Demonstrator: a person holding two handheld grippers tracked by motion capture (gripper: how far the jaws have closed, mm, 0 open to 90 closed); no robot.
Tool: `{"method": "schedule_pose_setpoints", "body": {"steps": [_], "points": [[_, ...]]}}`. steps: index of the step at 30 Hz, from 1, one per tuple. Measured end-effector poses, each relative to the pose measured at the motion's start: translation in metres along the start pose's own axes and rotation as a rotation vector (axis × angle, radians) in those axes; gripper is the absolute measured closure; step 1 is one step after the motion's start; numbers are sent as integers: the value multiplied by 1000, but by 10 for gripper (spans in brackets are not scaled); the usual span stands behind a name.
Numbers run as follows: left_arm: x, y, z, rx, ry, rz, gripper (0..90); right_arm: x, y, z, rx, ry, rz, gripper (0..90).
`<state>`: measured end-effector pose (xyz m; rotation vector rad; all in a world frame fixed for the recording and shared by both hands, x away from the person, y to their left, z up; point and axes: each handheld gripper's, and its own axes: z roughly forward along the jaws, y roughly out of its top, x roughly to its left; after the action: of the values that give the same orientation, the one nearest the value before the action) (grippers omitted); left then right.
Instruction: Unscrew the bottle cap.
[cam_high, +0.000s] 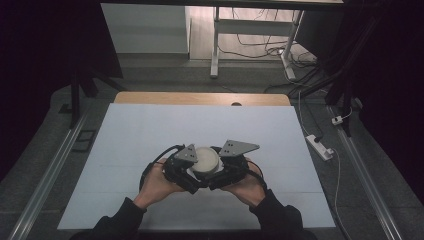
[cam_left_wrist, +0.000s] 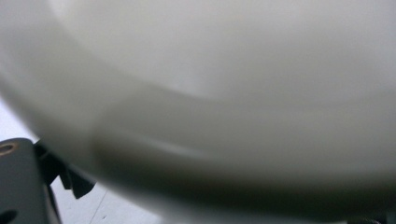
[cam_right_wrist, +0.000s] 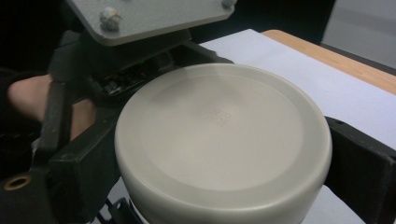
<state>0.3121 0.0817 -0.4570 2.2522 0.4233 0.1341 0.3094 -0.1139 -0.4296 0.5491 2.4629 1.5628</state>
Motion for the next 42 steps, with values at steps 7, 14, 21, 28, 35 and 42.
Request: {"method": "schedule_pose_setpoints", "body": {"steps": [7,14,21,28,35,42], "points": [[-1,-1,-2,-3,-102,72,75,-6,1,-6,10,144,-33,69],[-6,1,-4,-5,-192,136,75,-11,0,-12,7,292,-88,69],[-4,0,-1,12,-158,119,75,-13,-2,-10,21,295,-98,61],[2,-1,-2,3,-70,43,75,-16,4,-15,-5,154,-22,0],[2,-1,-1,14,27,-13,75,-9,4,-11,21,27,19,0],[-4,2,5,31,59,-15,75,3,2,0,5,-63,20,0]]}}
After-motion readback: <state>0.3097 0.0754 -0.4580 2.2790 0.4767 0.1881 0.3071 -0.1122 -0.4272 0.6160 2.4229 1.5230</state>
